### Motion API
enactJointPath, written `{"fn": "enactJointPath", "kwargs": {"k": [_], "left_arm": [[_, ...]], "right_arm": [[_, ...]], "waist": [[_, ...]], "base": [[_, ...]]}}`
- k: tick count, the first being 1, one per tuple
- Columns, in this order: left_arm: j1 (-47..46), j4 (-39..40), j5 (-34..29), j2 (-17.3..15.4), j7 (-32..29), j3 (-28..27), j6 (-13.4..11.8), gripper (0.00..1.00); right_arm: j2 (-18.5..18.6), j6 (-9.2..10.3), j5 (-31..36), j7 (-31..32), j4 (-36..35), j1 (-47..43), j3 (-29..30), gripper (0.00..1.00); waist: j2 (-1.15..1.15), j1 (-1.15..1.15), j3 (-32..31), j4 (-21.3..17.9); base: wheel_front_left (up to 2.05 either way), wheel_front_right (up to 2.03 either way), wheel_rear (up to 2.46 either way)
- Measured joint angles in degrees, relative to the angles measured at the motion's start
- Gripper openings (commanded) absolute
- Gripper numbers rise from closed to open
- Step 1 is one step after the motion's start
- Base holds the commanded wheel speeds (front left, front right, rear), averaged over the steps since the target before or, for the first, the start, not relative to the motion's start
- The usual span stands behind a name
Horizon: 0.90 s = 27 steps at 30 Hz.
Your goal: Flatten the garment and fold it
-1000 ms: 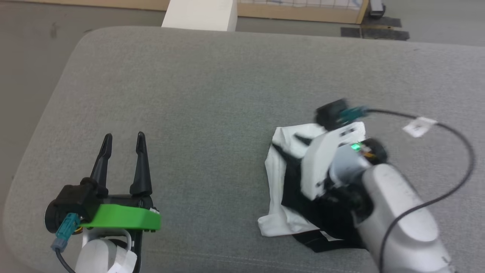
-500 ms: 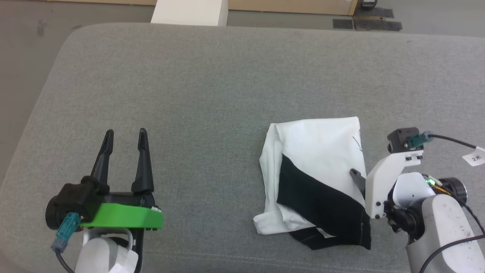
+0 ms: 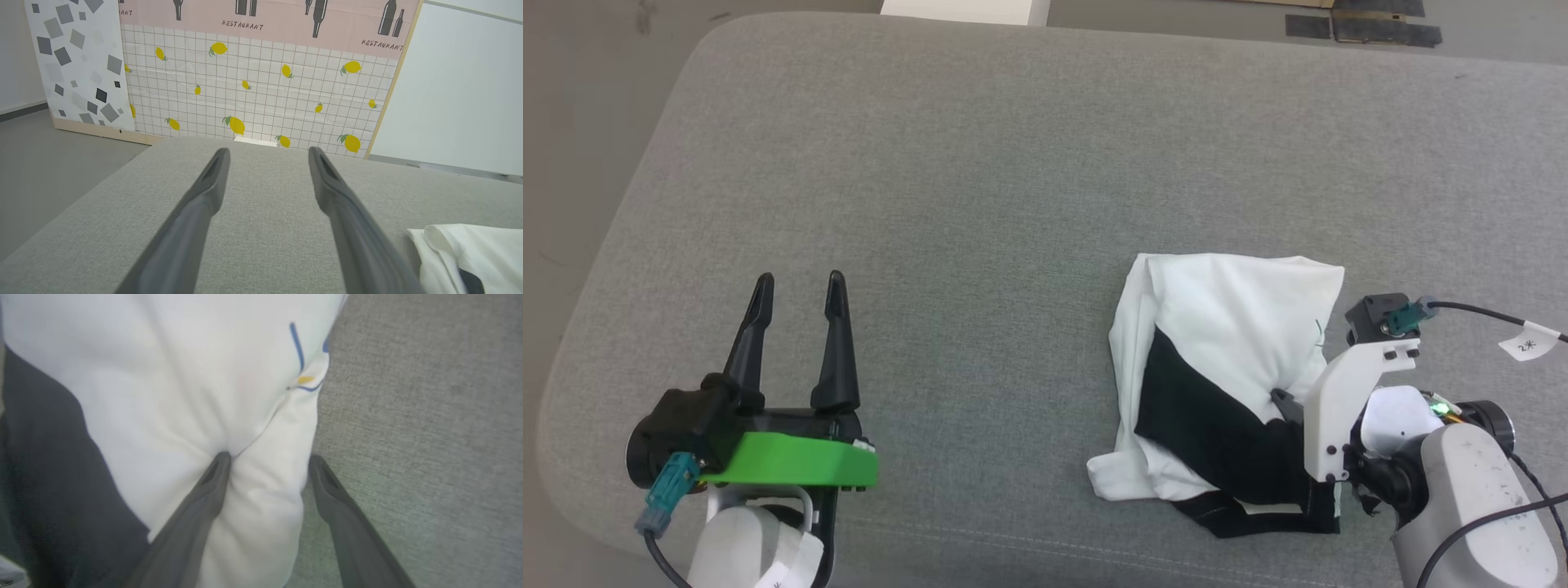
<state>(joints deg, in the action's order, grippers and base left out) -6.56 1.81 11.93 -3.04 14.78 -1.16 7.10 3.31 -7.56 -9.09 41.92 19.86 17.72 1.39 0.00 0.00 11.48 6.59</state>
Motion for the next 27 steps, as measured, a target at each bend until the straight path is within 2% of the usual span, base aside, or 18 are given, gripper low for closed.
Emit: {"fn": "enactJointPath", "kwargs": {"k": [1,2,8,14,19,24,26,27], "left_arm": [[0.00,-0.04,0.01,0.00,0.00,-0.07,0.00,1.00],[0.01,-0.04,0.01,0.00,0.00,-0.13,0.00,1.00],[0.14,0.03,-0.02,0.00,0.01,-0.87,0.00,1.00],[0.76,0.46,-0.23,0.01,0.01,-1.04,0.01,1.00],[0.55,0.59,-0.34,-0.20,0.01,0.00,0.04,1.00],[-1.84,0.69,-0.58,-1.51,0.01,1.34,0.15,1.00],[-3.38,1.14,-1.03,-2.23,0.01,1.88,0.15,1.00],[-5.42,1.78,-2.15,-3.39,0.00,2.75,0.15,1.00]], "right_arm": [[0.02,0.00,-0.03,0.02,0.42,0.25,-0.02,0.20],[0.03,-0.01,-0.09,0.02,0.68,0.49,-0.18,0.00],[0.12,0.01,0.34,-1.15,0.56,1.36,-4.01,0.00],[4.28,-0.04,0.26,-0.21,-1.59,1.38,-9.20,0.00],[9.89,-0.03,-0.86,1.12,-2.42,2.20,-6.87,0.00],[13.30,-0.03,-1.33,0.96,-1.47,5.98,-3.32,0.00],[14.86,-0.03,-1.31,0.34,-0.70,8.37,-2.25,0.00],[17.14,-0.03,-0.97,-0.76,0.96,12.01,-0.51,0.00]], "waist": [[0.00,0.00,0.07,0.14],[0.00,0.00,0.06,0.16],[0.00,0.00,-0.53,-1.22],[0.00,0.00,-1.13,-4.93],[0.00,0.00,-0.70,-9.70],[0.00,0.00,0.89,-14.51],[0.00,0.00,2.33,-16.09],[0.00,0.00,4.92,-17.83]], "base": [[0.00,0.00,0.00],[0.00,0.00,0.00],[0.00,0.00,0.00],[0.00,0.00,0.00],[0.00,0.00,0.00],[0.00,0.00,0.00],[0.00,0.00,0.00],[0.00,0.00,0.00]]}}
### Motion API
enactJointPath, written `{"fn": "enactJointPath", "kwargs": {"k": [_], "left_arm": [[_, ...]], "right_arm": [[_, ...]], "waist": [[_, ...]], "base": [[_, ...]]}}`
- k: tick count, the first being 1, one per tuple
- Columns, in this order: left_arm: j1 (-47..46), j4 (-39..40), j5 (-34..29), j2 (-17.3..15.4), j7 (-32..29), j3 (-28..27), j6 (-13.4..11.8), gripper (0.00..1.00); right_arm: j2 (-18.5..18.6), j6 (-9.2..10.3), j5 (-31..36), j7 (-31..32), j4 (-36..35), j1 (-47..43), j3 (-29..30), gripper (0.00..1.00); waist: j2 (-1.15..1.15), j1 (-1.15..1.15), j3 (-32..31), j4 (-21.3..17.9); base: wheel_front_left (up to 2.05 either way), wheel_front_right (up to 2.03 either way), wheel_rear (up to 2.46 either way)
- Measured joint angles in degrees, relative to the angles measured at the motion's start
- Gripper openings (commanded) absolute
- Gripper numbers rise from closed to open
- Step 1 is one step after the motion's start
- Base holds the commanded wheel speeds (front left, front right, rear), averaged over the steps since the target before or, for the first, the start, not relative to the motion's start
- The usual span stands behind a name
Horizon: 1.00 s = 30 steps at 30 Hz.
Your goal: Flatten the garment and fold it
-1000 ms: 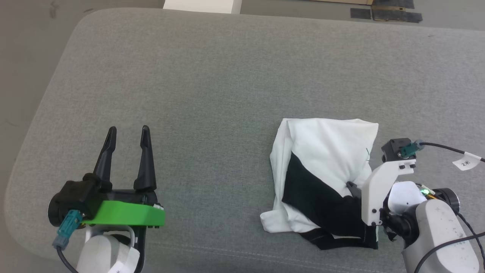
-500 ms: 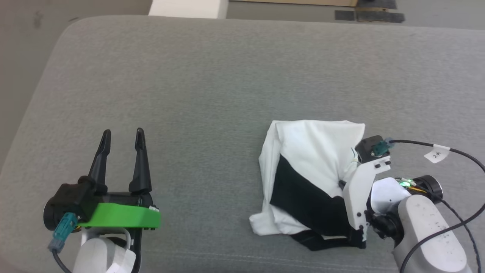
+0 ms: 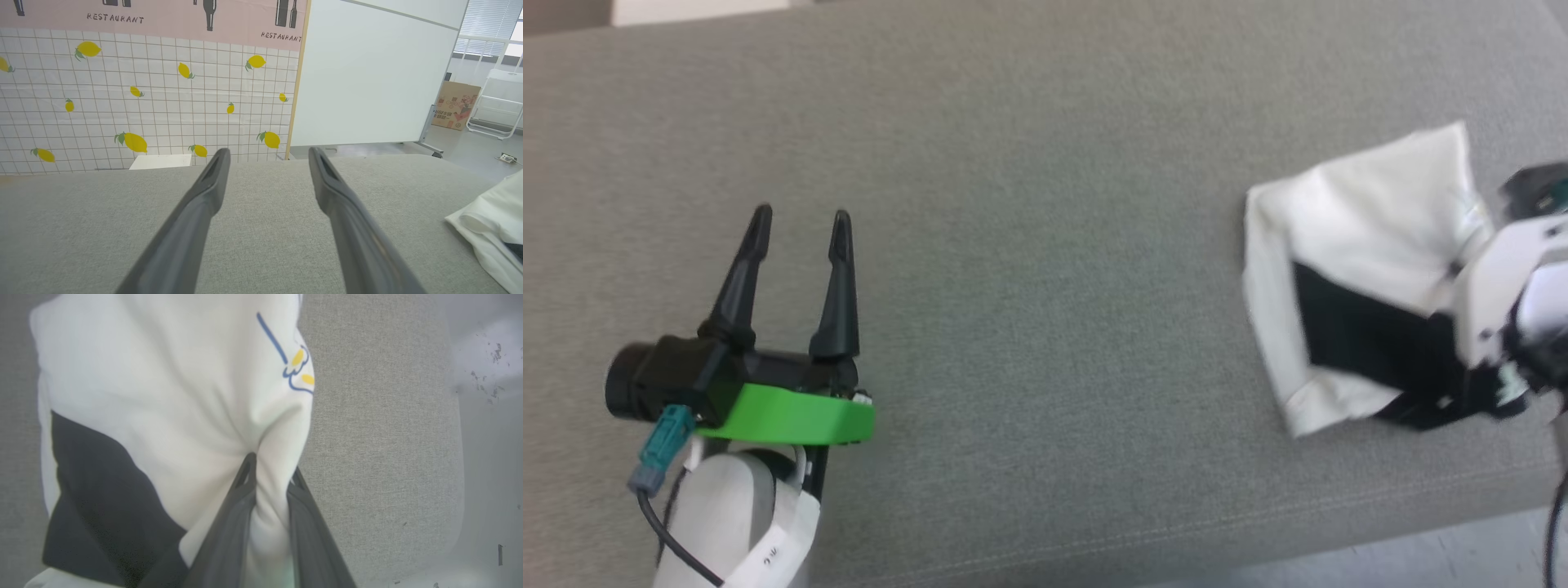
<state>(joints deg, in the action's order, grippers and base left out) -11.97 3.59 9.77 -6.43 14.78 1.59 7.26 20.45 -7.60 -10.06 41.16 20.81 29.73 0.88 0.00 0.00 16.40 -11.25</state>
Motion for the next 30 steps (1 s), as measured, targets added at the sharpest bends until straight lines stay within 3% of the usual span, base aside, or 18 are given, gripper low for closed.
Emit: {"fn": "enactJointPath", "kwargs": {"k": [8,19,20,21,26,30], "left_arm": [[-4.15,3.87,-1.41,-3.05,-0.79,0.76,-0.01,1.00],[-5.83,7.81,-1.75,-4.42,-2.18,0.89,-0.27,1.00],[-5.83,7.82,-1.75,-4.46,-2.18,0.89,-0.29,1.00],[-5.83,7.76,-1.75,-4.47,-2.16,0.96,-0.33,1.00],[-5.75,6.70,-1.72,-4.43,-1.99,1.09,-0.79,1.00],[-5.61,4.78,-1.63,-4.10,-1.19,1.29,-0.83,1.00]], "right_arm": [[4.57,0.00,3.27,-1.27,5.90,10.06,10.02,0.00],[8.57,-0.01,14.96,-1.44,10.51,18.62,24.83,0.00],[8.70,0.00,16.61,-1.68,10.60,19.03,25.94,0.04],[8.75,0.00,17.95,-1.83,10.70,19.41,26.92,1.00],[7.34,0.00,20.60,-4.97,10.67,21.61,29.28,1.00],[7.42,0.00,19.61,-8.92,9.95,22.49,27.17,1.00]], "waist": [[0.00,0.01,8.99,-2.28],[0.00,0.01,20.70,-0.27],[0.00,0.01,21.41,0.05],[0.00,0.01,21.97,0.42],[0.00,0.01,22.27,1.95],[0.00,0.01,20.23,2.59]], "base": [[0.00,0.00,0.00],[0.00,0.00,0.00],[0.00,0.00,0.00],[0.00,0.00,0.00],[0.00,0.00,0.00],[0.00,0.00,0.00]]}}
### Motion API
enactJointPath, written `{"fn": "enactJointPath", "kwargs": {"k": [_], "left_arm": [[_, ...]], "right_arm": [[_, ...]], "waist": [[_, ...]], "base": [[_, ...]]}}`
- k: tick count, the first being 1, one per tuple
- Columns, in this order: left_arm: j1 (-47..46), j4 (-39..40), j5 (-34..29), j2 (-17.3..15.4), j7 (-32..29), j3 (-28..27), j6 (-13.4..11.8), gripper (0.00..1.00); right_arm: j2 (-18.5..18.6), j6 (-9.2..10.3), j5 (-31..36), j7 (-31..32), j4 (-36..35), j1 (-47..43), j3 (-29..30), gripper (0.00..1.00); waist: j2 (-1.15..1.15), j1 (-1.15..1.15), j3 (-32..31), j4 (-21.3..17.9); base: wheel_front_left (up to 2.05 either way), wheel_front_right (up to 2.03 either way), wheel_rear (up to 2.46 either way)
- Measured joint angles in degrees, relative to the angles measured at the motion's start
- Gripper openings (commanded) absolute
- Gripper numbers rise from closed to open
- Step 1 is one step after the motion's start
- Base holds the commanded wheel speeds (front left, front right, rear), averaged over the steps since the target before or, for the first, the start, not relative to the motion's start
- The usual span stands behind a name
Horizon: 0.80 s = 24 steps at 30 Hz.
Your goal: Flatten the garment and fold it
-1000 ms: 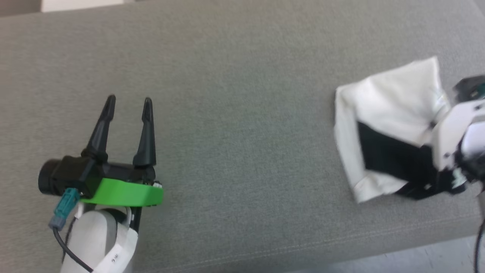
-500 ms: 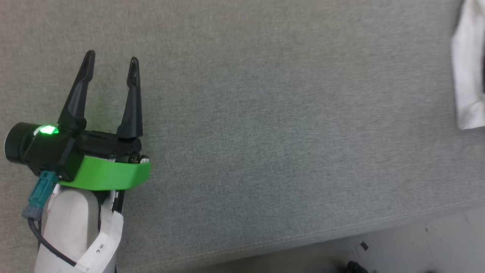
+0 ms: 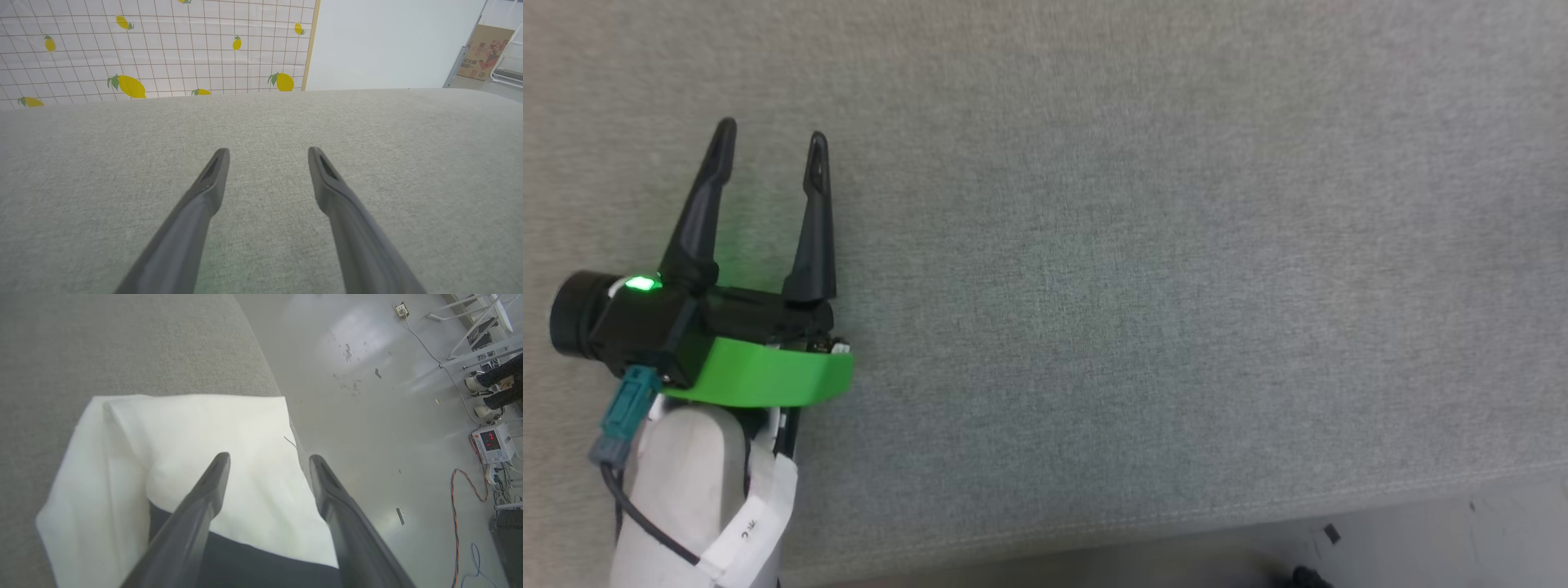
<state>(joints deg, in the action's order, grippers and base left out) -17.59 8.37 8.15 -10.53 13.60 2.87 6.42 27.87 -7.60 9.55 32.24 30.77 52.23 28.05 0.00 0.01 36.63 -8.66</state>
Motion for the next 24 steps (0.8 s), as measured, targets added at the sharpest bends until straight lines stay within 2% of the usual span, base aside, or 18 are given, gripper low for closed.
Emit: {"fn": "enactJointPath", "kwargs": {"k": [3,10,13,16,19,24], "left_arm": [[0.33,-1.59,0.48,0.82,0.51,-0.04,-0.21,1.00],[2.27,-5.71,2.16,3.70,0.98,-1.12,-1.79,1.00],[3.79,-7.31,2.89,4.27,1.13,-2.80,-3.15,1.00],[5.47,-8.60,3.88,4.54,1.14,-4.01,-4.13,1.00],[6.38,-9.69,3.86,4.63,1.14,-4.65,-5.08,1.00],[7.95,-11.01,4.39,5.05,1.12,-6.79,-7.73,1.00]], "right_arm": [[-0.74,0.00,-5.63,-5.21,-2.53,2.12,-1.82,1.00],[-3.13,0.01,-16.48,-14.93,-12.14,2.03,-13.65,1.00],[-6.79,0.01,-18.91,-19.31,-16.69,-0.25,-17.07,1.00],[-12.65,0.01,-21.35,-24.51,-20.60,-4.81,-18.92,1.00],[-17.35,0.01,-21.65,-29.88,-23.93,-10.02,-20.27,1.00],[-22.76,0.02,-20.63,-38.42,-26.82,-19.17,-22.28,1.00]], "waist": [[0.00,0.00,-2.36,0.30],[0.00,-0.01,-10.22,0.75],[0.00,-0.01,-13.87,1.17],[0.00,-0.01,-17.74,1.75],[0.00,-0.01,-21.14,2.51],[0.00,-0.01,-26.09,4.11]], "base": [[0.00,0.00,0.00],[0.00,0.00,0.00],[0.00,0.00,0.00],[0.00,0.00,0.00],[0.00,0.00,0.00],[0.00,0.00,0.00]]}}
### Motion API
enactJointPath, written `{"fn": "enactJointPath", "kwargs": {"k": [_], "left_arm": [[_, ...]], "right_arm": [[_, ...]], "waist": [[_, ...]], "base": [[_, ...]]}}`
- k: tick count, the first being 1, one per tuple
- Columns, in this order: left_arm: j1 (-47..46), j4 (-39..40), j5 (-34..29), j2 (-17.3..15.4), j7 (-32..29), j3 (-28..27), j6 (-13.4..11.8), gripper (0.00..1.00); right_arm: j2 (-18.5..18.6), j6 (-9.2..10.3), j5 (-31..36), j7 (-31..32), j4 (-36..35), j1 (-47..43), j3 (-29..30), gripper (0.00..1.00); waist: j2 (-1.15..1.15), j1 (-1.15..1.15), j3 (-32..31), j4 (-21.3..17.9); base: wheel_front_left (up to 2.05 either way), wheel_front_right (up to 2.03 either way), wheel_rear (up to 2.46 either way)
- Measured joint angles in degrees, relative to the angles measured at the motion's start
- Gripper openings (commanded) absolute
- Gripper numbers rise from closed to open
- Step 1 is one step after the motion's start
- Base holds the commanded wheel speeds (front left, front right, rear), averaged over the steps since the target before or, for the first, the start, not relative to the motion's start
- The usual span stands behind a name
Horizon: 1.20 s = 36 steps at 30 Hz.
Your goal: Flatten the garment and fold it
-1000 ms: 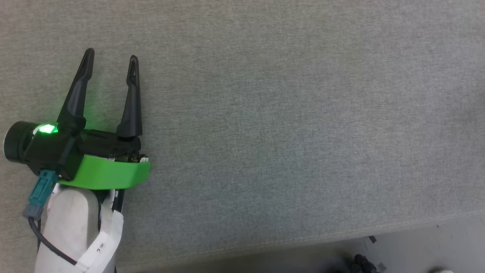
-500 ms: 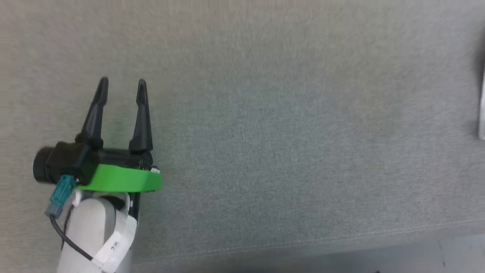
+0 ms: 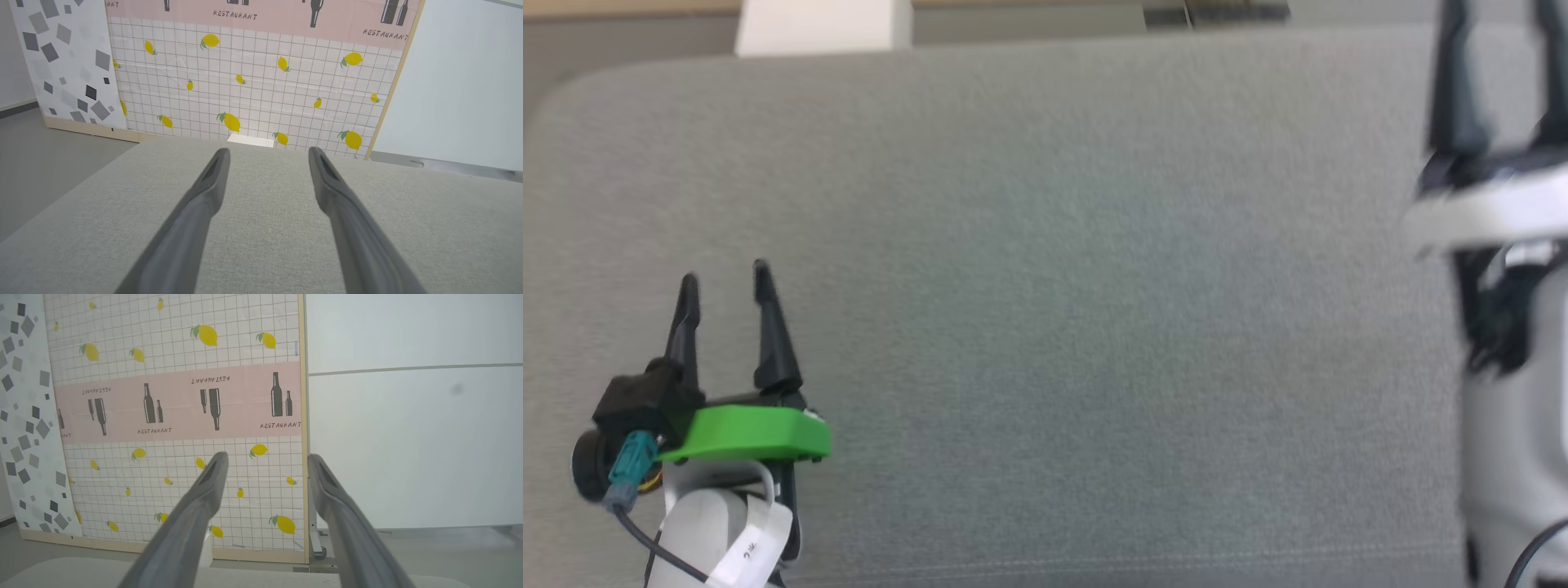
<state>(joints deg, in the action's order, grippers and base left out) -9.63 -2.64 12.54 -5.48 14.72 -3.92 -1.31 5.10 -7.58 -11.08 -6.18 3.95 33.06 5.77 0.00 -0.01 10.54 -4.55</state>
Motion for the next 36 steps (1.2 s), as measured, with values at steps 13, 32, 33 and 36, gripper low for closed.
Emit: {"fn": "enactJointPath", "kwargs": {"k": [13,32,33,36], "left_arm": [[3.05,-2.83,-0.67,0.53,-0.08,1.83,-2.14,1.00],[6.09,-7.56,-2.12,0.13,-2.52,7.33,0.26,1.00],[6.10,-7.57,-1.74,0.14,-2.55,7.20,0.26,1.00],[6.09,-7.50,-0.41,0.15,-2.89,7.10,0.26,1.00]], "right_arm": [[-2.15,0.00,0.25,-7.55,5.31,-20.70,-0.65,1.00],[-2.21,0.00,0.96,-7.95,8.55,-28.21,1.65,1.00],[-2.22,0.00,0.94,-7.94,8.55,-28.26,1.68,1.00],[-2.21,0.00,0.45,-7.89,8.55,-28.32,1.54,1.00]], "waist": [[0.00,0.00,-7.86,4.89],[0.00,0.00,-10.05,5.36],[0.00,0.00,-10.03,5.32],[0.00,0.00,-9.84,5.21]], "base": [[0.00,0.00,0.00],[0.00,0.00,0.00],[0.00,0.00,0.00],[0.00,0.00,0.00]]}}
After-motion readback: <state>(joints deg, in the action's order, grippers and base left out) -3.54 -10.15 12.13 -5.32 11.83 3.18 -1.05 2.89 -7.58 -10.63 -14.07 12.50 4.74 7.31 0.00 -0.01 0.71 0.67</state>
